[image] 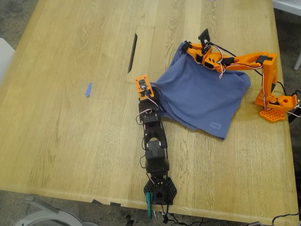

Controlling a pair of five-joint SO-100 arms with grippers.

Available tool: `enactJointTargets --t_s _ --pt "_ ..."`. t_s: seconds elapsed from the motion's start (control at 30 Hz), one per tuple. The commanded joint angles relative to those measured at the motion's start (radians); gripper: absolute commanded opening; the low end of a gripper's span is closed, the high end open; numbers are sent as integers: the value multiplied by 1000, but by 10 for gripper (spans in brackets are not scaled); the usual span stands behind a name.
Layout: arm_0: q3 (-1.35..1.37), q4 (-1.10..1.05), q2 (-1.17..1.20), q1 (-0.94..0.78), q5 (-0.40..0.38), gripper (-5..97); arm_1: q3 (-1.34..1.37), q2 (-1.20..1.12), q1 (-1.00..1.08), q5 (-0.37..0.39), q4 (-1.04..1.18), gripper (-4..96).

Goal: Fold a T-shirt

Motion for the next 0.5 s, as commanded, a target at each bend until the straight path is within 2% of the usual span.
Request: enactJointTargets --t_s 0.0,0.47 --pt "-166 -18 8 -58 12 -3 -127 -11 20 2 0 3" --pt "-385 -14 -161 -101 14 -3 -448 -227 18 15 26 3"
